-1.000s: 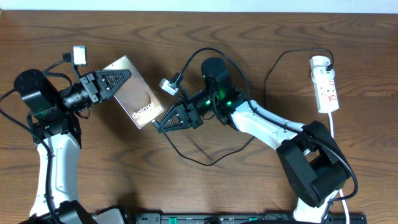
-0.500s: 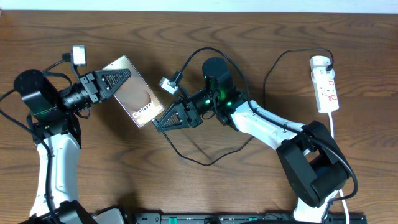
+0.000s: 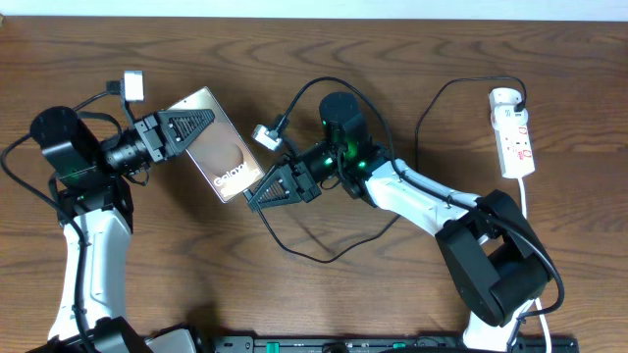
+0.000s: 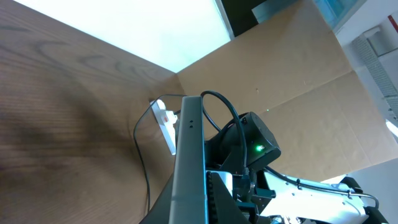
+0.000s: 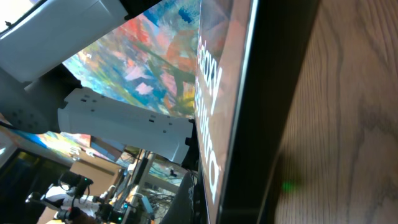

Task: Plug charger to phone and switch on socket
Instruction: 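Release the connector and lower the phone to the table with the left gripper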

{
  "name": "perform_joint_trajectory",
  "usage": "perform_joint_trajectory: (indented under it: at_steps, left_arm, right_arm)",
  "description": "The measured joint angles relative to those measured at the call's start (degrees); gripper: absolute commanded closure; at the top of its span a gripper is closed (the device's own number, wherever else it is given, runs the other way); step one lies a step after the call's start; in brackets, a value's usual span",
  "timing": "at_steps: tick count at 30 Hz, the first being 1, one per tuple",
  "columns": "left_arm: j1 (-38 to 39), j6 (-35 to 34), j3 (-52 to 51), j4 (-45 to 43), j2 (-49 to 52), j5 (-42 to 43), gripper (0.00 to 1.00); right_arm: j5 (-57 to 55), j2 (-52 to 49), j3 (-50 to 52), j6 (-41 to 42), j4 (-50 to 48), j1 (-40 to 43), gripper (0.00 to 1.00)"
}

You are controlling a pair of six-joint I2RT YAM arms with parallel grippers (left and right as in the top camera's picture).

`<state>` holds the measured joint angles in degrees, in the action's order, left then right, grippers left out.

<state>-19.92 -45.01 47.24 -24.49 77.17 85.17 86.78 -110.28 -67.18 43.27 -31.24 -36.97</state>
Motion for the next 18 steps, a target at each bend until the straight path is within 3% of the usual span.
perform_joint_trajectory:
  at_steps: [6, 8, 10, 13, 18]
  left_arm:
    - [0.11, 0.07, 0.00, 0.00, 0.00, 0.00, 0.93]
    - [0.11, 0.09, 0.02, 0.00, 0.00, -0.02, 0.93]
    - [0.11, 0.33, 0.00, -0.02, 0.00, -0.13, 0.93]
    - [0.09, 1.86, 0.00, -0.22, 0.00, -0.90, 0.93]
    - [0.26, 3.08, -1.33, 0.28, 0.00, 2.05, 0.92]
  right_arm:
    - [0.00, -0.02, 0.07, 0.00, 0.00, 0.02, 0.99]
    - [0.00, -0.04, 0.07, 0.00, 0.00, 0.04, 0.94]
    - [-0.07, -0.04, 0.07, 0.28, 0.07, 0.07, 0.66]
    - [-0.52, -0.04, 0.07, 0.42, -0.44, 0.31, 0.03]
    - [-3.80, -0.02, -1.14, 0.17, -1.57, 0.37, 0.01]
